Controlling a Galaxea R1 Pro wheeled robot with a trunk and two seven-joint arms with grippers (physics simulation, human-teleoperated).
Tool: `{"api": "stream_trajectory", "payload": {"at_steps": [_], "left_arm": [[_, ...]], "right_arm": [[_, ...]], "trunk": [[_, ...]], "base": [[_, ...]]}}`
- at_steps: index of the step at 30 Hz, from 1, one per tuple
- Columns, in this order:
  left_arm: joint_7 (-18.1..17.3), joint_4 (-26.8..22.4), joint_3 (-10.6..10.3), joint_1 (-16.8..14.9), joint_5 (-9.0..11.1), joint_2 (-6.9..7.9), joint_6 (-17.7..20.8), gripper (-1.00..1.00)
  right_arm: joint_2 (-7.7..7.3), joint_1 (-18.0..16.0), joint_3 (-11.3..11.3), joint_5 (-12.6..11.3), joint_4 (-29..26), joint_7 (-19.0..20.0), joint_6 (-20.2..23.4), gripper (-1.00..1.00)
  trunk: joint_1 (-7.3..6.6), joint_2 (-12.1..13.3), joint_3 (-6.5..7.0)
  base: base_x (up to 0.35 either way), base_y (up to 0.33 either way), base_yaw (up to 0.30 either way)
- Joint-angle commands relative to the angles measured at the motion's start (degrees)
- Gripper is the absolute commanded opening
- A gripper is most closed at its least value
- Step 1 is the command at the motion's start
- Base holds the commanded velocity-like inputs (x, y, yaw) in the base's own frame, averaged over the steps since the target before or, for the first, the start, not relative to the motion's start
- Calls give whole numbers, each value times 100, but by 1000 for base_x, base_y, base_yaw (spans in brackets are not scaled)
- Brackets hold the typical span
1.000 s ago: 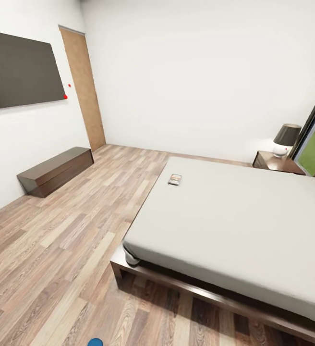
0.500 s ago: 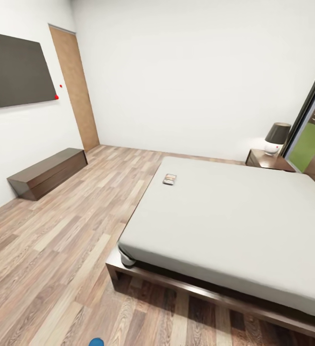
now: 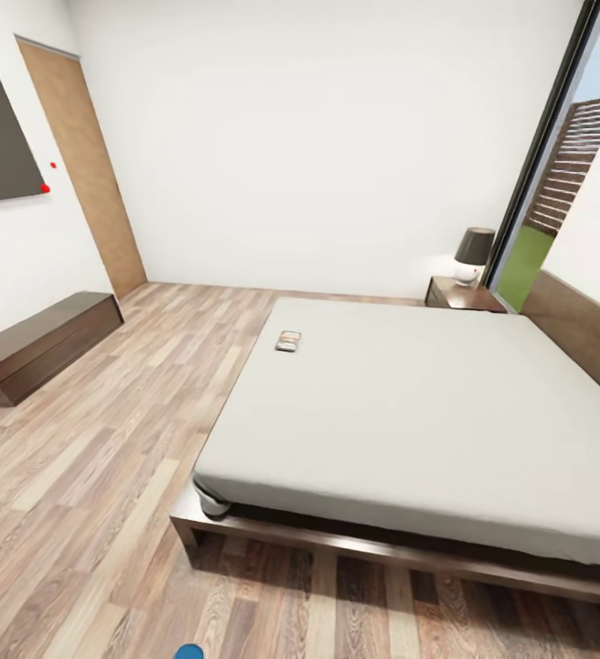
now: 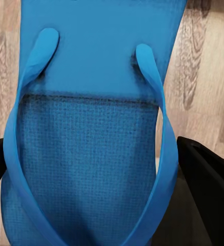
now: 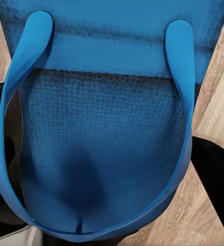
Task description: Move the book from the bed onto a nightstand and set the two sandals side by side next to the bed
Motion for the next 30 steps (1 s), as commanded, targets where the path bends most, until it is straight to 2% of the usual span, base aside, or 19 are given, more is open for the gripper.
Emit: {"api": "stream_trajectory", "payload": {"at_steps": [1, 15, 30], "left_arm": [[35, 0, 29, -1, -71, -3, -13, -100], [-18, 0, 29, -2, -65, 15, -13, -100], [-44, 0, 29, -4, -50, -7, 141, -100]], "right_arm": [[0, -2, -1, 54, -16, 17, 29, -100], [14, -2, -12, 52, -31, 17, 29, -100], [25, -2, 3, 52, -19, 17, 29, -100]], "trunk": [[3, -11, -11], [3, -11, -11], [3, -11, -11]], "base": [[0, 0, -269], [0, 0, -215], [0, 0, -21]]}}
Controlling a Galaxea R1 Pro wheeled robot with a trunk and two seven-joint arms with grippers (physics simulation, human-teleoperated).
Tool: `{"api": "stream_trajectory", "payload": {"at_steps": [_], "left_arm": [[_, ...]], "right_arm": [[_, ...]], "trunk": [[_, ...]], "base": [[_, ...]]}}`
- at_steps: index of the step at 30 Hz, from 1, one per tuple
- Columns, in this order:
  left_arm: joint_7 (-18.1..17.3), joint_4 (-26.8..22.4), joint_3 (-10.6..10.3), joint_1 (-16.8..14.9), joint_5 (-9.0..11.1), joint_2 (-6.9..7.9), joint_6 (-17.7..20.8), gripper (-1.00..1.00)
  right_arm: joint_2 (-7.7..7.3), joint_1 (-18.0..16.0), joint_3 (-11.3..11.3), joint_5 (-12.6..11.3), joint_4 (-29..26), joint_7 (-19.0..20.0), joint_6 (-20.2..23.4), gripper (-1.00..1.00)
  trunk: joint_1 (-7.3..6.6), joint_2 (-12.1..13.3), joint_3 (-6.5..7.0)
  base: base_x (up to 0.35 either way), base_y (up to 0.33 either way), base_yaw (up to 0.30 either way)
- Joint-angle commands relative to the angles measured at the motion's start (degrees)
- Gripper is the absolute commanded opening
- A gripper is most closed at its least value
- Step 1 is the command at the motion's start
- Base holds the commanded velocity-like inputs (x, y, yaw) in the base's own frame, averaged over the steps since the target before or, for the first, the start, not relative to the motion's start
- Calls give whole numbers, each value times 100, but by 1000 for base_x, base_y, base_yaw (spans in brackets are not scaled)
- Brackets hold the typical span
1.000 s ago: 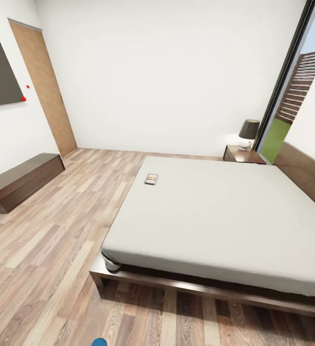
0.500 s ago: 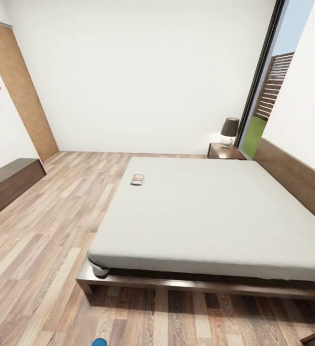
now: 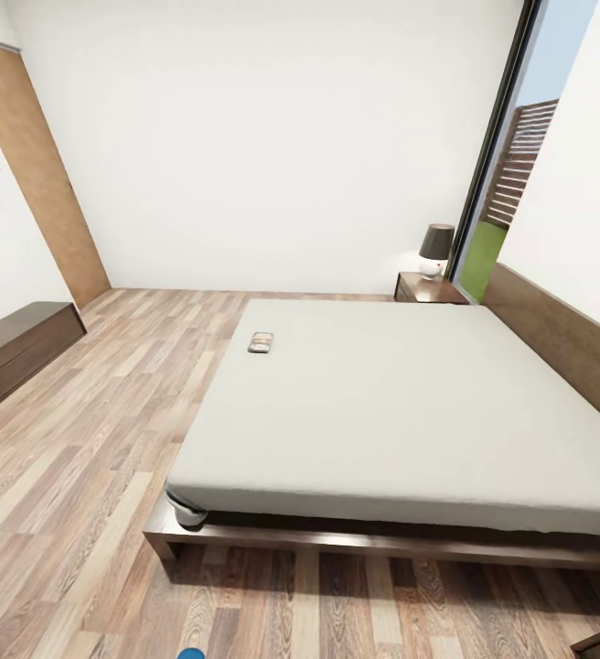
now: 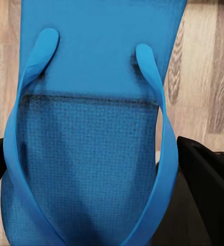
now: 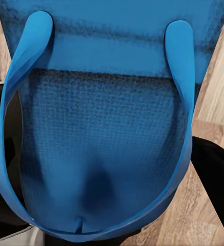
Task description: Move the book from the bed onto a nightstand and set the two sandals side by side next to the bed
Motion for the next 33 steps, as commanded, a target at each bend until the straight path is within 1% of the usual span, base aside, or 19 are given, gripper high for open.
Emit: {"api": "stream_trajectory", "payload": {"at_steps": [1, 6, 33], "left_arm": [[34, 1, 29, -4, -72, -2, -6, -100], [35, 1, 29, -4, -70, -3, 13, -100], [53, -6, 29, -4, -72, 5, 20, -100]], "right_arm": [[-3, -1, 1, 53, -14, 20, 30, -100], [-5, -1, -4, 53, -11, 21, 30, -100], [-5, -1, -7, 53, -21, 21, 30, -100]], "trunk": [[3, -11, -11], [3, -11, -11], [596, -1094, -496]], "base": [[0, 0, -1], [0, 0, 0], [0, 0, 0]]}}
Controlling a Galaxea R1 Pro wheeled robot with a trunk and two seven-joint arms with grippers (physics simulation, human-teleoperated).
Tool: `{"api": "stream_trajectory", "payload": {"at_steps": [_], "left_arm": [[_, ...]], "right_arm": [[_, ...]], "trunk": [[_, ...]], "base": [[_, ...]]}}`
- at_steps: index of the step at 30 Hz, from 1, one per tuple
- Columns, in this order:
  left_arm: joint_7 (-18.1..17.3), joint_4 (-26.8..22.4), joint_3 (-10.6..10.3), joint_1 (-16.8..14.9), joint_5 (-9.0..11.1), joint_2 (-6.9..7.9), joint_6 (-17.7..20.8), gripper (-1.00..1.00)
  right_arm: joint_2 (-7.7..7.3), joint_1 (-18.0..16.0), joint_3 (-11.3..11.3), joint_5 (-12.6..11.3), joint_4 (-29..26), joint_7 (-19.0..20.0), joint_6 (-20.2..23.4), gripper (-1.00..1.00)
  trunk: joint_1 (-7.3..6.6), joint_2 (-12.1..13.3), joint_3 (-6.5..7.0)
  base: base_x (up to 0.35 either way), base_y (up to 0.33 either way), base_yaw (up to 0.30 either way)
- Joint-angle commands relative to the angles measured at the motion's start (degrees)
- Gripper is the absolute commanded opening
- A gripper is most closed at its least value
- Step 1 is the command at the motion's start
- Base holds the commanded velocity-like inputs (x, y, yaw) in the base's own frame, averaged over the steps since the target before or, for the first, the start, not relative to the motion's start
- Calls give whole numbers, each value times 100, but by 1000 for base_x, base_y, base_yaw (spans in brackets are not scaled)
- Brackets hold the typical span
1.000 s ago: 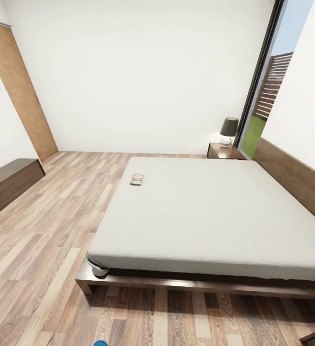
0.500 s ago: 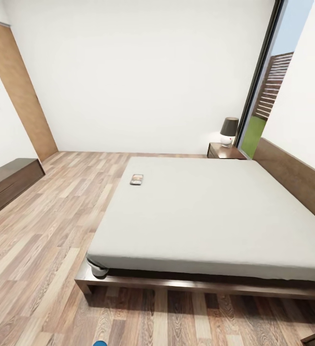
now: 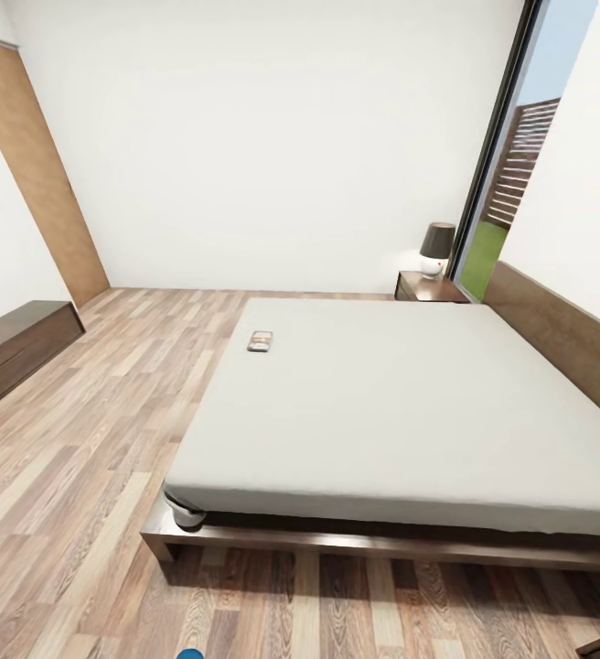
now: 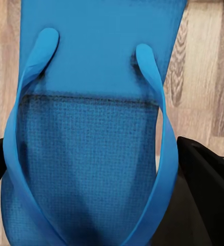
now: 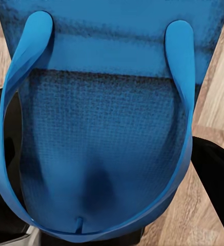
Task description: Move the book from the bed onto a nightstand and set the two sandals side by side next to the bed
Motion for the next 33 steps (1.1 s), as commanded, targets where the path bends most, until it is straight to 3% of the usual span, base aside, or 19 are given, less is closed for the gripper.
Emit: {"api": "stream_trajectory", "payload": {"at_steps": [1, 25, 30, 33], "left_arm": [[33, 0, 30, -3, -70, -2, -12, -100], [51, -10, 30, -65, -72, -9, 41, -100], [60, -23, 34, -96, -69, -10, 324, -100], [44, -35, 37, -106, -66, -11, 455, -100]], "right_arm": [[-2, 0, 3, 54, -14, 18, 29, -100], [20, -3, 13, 46, -75, 0, 159, -100], [176, -39, 16, 58, -116, -74, 575, -100], [338, -57, 21, 54, -285, -412, 870, -100]], "trunk": [[24, -49, -27], [551, -1012, -458], [661, -1212, -548], [727, -1332, -601]], "base": [[0, 0, 0], [0, 0, 0], [0, 0, 0], [0, 0, 0]]}}
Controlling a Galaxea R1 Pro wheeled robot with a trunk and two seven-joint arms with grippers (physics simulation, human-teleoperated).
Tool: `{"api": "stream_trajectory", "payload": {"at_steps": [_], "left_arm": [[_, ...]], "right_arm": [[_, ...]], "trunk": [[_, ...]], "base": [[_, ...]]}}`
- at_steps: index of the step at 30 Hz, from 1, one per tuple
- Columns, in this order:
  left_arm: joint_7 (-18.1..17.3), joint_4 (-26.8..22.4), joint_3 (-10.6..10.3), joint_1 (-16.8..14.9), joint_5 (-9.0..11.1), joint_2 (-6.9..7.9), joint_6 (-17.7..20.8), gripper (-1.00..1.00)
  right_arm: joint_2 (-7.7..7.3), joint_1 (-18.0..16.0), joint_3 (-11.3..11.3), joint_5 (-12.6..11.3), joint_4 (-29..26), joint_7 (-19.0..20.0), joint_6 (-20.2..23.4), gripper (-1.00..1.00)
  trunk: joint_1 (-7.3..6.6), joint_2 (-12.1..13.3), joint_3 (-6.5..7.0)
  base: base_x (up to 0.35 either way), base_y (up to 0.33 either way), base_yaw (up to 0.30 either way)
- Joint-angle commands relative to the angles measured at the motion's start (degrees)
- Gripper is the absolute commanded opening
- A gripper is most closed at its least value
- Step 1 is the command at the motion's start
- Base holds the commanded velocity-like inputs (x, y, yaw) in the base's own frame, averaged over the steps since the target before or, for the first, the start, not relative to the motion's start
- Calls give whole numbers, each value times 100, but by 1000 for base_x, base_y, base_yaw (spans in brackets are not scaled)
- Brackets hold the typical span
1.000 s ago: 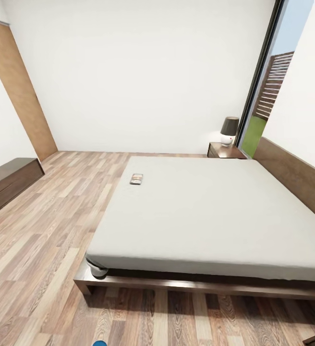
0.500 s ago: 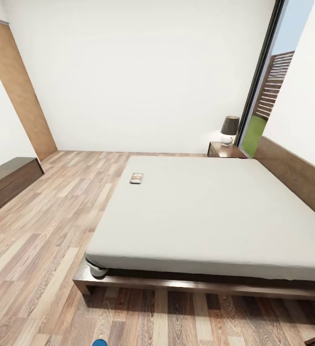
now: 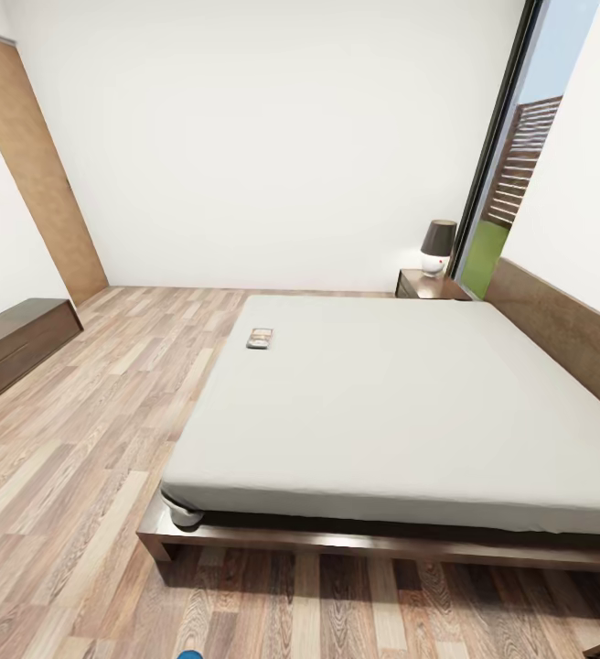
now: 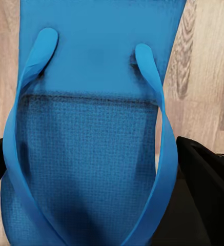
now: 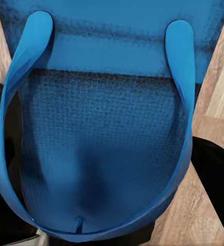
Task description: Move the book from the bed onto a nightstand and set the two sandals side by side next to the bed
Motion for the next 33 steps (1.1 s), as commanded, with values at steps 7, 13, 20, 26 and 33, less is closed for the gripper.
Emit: {"api": "stream_trajectory", "payload": {"at_steps": [7, 13, 20, 26, 33], "left_arm": [[8, 0, 37, -161, -69, 3, 80, -100], [32, -12, 37, -248, -68, 6, 256, -100], [51, -17, 37, -407, -68, 6, 382, -100], [25, -8, 37, -549, -68, 2, 436, -100], [18, -4, 37, -769, -68, -5, 653, -100]], "right_arm": [[223, -16, 8, 56, -400, -355, 537, -100], [262, -21, 9, 50, -748, -403, 877, -100], [420, -78, 9, 61, -1127, -426, 1248, -100], [475, -203, 9, 65, -1183, -432, 1375, -100], [467, -281, 2, 66, -1193, -426, 1407, -100]], "trunk": [[155, -287, -133], [287, -528, -241], [441, -808, -366], [572, -1049, -474], [726, -1330, -600]], "base": [[0, 0, 0], [0, 0, 0], [0, 0, 0], [0, 0, 0], [0, 0, 0]]}}
